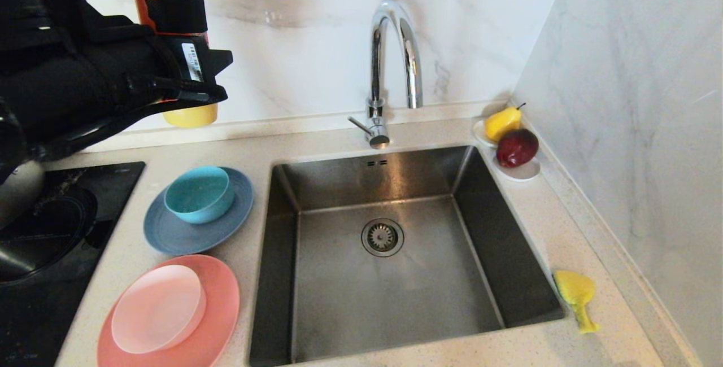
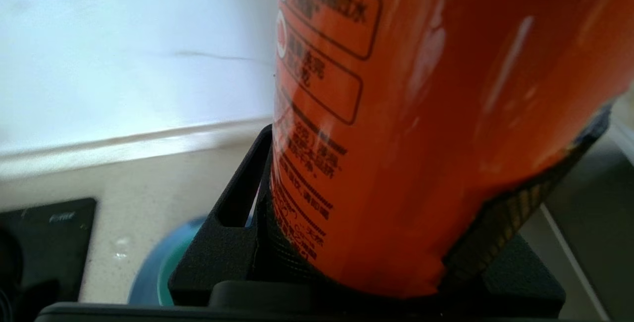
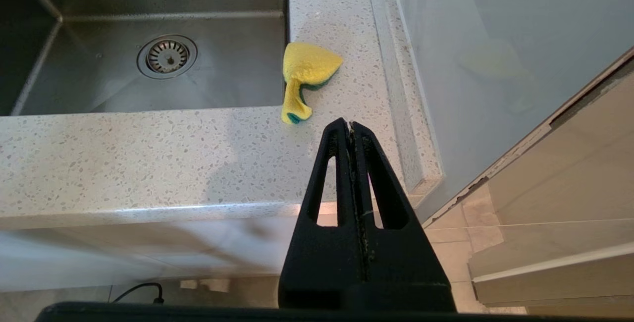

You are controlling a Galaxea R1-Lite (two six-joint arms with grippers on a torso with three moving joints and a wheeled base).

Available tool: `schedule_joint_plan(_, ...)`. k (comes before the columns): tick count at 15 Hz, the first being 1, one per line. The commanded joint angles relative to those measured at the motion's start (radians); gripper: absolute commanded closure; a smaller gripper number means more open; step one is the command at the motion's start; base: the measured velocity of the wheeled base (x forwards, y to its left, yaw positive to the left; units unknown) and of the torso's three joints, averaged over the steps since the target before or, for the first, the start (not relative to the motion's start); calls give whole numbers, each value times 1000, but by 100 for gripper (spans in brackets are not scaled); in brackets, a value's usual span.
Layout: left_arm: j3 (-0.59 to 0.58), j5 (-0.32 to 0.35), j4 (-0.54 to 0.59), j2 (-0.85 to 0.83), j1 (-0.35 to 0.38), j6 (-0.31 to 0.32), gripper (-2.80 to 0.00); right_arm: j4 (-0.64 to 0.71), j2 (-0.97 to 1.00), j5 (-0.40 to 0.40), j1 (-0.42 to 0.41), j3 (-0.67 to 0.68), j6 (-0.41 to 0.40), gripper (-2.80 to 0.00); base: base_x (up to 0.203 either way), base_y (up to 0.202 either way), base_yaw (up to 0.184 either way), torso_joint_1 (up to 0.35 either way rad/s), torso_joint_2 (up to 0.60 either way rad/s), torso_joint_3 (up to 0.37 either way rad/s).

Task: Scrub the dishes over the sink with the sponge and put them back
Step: Squeeze it onto the sponge

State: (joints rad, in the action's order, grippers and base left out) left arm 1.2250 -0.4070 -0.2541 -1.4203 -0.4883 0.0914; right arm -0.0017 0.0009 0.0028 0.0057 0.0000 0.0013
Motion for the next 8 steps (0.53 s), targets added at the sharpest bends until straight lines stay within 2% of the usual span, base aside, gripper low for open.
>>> schedule_joint_plan(1, 62, 5, 105, 92, -88, 52, 0, 0, 1, 0, 0, 0, 0, 0, 0, 0, 0, 0, 0, 0)
schedule_joint_plan(4, 165, 8, 194, 87, -194, 87, 0, 0, 1, 0, 0, 0, 0, 0, 0, 0, 0, 0, 0, 0)
schedule_joint_plan(6, 198, 8, 222, 77, -282, 103, 0, 0, 1, 0, 0, 0, 0, 0, 0, 0, 0, 0, 0, 0)
schedule_joint_plan(8, 225, 9, 239, 54, -333, 143, 0, 0, 1, 0, 0, 0, 0, 0, 0, 0, 0, 0, 0, 0)
